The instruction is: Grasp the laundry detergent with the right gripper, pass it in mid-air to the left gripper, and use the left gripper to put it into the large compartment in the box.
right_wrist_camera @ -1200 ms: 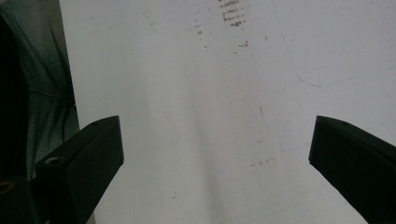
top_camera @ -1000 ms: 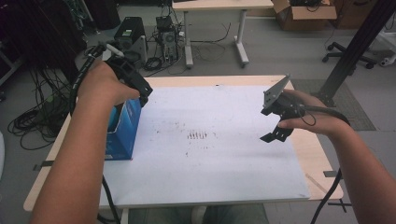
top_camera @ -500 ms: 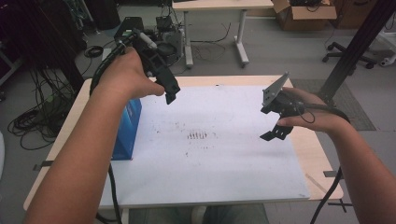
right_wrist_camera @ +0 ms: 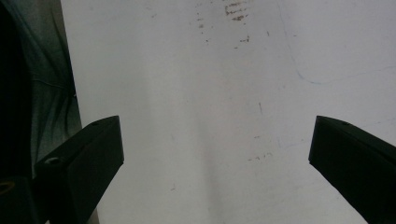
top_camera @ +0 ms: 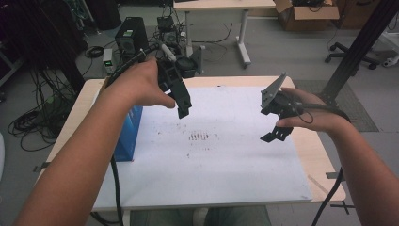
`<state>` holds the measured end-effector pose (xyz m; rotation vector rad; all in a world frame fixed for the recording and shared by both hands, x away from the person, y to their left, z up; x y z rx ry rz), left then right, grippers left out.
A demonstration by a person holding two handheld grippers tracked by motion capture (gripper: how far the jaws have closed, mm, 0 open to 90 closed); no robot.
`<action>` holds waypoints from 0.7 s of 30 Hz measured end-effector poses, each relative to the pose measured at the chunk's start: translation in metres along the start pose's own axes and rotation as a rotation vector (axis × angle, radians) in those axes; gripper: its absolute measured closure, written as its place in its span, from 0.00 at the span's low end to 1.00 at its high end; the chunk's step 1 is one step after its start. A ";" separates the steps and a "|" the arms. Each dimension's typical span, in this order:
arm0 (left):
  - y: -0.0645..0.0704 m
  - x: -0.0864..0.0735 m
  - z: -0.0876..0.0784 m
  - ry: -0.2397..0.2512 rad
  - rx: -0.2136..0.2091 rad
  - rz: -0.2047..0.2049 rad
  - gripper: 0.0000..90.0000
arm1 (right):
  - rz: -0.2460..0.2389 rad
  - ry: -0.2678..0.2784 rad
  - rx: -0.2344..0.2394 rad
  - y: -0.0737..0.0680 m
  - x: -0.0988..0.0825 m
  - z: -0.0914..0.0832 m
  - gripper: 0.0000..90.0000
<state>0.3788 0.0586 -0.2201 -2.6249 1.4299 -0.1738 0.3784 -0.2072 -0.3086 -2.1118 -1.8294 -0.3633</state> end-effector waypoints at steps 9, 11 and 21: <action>0.017 0.005 0.032 -0.015 -0.035 0.141 0.00 | 0.002 -0.036 0.011 -0.002 0.003 0.006 0.04; 0.019 0.004 0.038 -0.021 -0.039 0.166 0.00 | 0.003 -0.043 0.012 -0.003 0.004 0.007 0.04; 0.026 0.002 0.051 -0.027 -0.051 0.201 0.00 | 0.006 -0.087 0.034 -0.002 0.003 0.016 0.04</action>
Point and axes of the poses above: each handheld gripper's, and its own axes: z roughly forward along the jaws, x roughly out of its top, y roughly to its right, the point moved 5 cm from there along z, roughly forward along the jaws, and after that the axes turned 8 degrees about x, right-handed, at the moved point
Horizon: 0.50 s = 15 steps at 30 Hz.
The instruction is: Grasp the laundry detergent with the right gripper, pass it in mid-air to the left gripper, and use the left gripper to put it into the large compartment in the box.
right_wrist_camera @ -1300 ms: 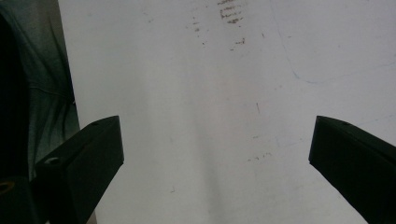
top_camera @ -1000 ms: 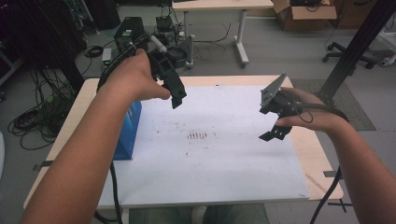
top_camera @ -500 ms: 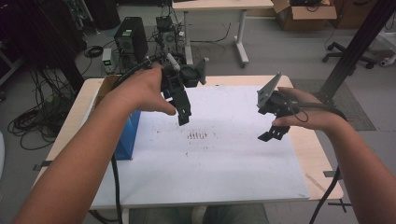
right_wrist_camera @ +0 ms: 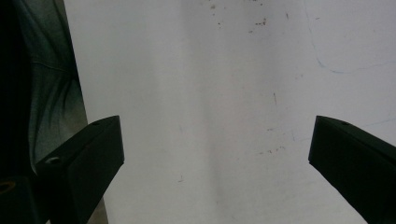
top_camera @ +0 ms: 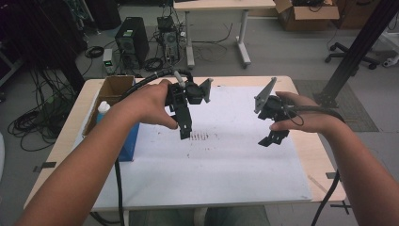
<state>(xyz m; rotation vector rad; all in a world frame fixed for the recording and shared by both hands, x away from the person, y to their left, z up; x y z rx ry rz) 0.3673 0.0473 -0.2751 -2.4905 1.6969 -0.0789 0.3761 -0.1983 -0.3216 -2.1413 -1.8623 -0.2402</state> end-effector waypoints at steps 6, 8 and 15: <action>0.002 0.000 0.004 0.000 0.001 0.011 0.00 | -0.002 -0.014 0.005 0.002 0.003 0.001 0.04; 0.002 -0.001 0.005 0.002 -0.001 0.012 0.00 | -0.003 -0.014 0.005 0.004 0.004 0.000 0.04; 0.001 -0.008 0.005 0.007 0.000 0.007 0.00 | -0.008 -0.038 0.012 0.008 0.007 0.003 0.04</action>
Point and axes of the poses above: each handheld gripper's, and its own axes: z roughly forward along the jaws, x roughly out of its top, y roughly to its right, the point moved 5 cm from there along z, roughly forward along the jaws, and after that the axes turned 8 degrees about x, right-handed, at the moved point
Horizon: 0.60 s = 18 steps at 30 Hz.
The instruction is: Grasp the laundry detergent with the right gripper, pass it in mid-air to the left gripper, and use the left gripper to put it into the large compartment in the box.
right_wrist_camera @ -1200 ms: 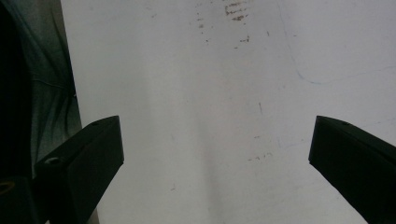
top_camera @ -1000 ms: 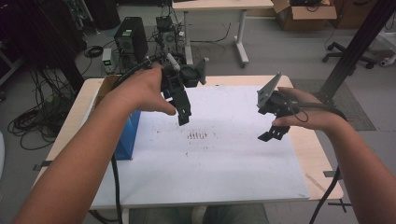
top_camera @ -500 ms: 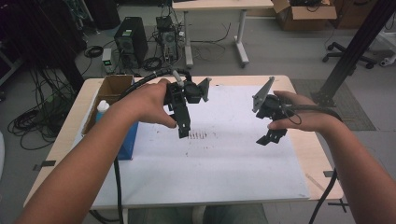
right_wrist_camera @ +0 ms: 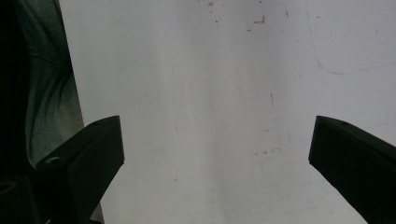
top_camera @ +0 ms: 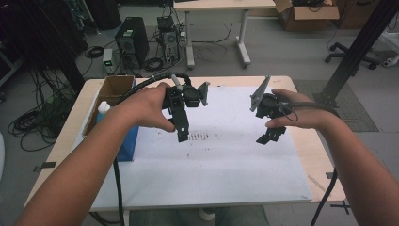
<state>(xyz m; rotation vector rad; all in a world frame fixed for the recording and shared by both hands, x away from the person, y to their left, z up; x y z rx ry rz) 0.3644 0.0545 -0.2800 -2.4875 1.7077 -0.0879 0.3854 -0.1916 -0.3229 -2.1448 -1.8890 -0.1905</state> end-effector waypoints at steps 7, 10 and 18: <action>-0.001 -0.004 -0.002 0.017 0.002 -0.012 0.00 | 0.001 -0.007 0.003 0.000 0.002 0.004 0.04; -0.001 -0.003 -0.002 0.019 0.002 -0.011 0.00 | 0.003 -0.006 0.002 0.001 0.002 0.004 0.04; 0.000 -0.001 0.000 0.008 -0.005 -0.006 0.00 | 0.007 -0.002 0.004 0.002 0.001 0.005 0.04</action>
Point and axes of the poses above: each handheld gripper's, and its own axes: z roughly forward along the jaws, x roughly out of its top, y roughly to its right, the point moved 5 cm from there along z, roughly forward along the jaws, and after that the axes turned 8 degrees about x, right-handed, at the moved point
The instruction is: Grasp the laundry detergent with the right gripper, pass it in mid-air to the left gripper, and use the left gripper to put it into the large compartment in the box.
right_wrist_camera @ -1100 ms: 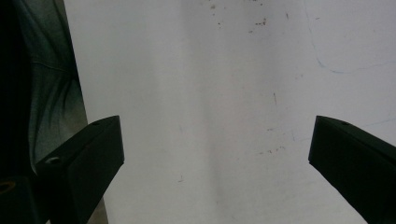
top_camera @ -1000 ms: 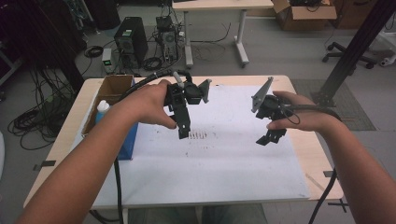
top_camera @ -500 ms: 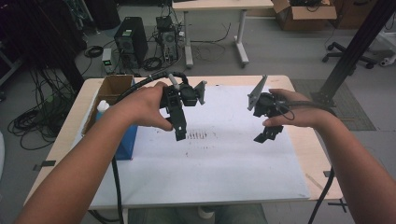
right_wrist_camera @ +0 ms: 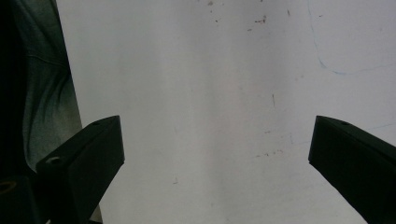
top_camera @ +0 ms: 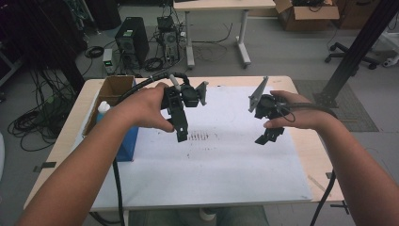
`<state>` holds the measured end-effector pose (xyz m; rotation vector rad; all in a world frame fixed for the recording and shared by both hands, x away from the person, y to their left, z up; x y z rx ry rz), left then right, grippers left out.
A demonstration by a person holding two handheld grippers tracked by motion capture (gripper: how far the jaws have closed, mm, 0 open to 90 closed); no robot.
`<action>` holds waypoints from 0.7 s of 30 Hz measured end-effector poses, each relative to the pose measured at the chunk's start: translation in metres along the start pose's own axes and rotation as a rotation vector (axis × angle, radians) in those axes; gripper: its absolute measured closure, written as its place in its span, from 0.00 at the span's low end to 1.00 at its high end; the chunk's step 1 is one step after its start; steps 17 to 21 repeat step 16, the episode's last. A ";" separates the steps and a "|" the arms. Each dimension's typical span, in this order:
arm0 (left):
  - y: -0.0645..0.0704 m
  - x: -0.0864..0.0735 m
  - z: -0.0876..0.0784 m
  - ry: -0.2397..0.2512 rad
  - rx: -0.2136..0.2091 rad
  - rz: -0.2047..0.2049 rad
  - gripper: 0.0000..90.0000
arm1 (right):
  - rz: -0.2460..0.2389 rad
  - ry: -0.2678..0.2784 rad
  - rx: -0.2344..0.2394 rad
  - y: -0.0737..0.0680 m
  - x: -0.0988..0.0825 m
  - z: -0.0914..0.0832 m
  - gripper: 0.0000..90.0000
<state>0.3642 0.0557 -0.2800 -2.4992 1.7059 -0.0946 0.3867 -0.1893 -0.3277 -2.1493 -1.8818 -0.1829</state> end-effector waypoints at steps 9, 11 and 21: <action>-0.001 0.000 0.001 -0.002 0.000 -0.002 0.00 | 0.003 0.008 0.003 0.002 0.000 0.001 0.04; -0.001 0.000 0.001 -0.002 -0.001 -0.003 0.00 | 0.001 0.009 0.005 0.001 0.000 0.001 0.04; -0.001 -0.002 0.000 -0.001 0.006 -0.009 0.00 | 0.002 0.008 -0.003 0.001 0.001 0.001 0.04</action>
Point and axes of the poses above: each handheld gripper's, and its own axes: z roughly forward along the jaws, x roughly out of its top, y roughly to its right, the point moved 5 cm from there along z, roughly forward along the jaws, and after that the axes turned 8 degrees about x, right-handed, at the moved point
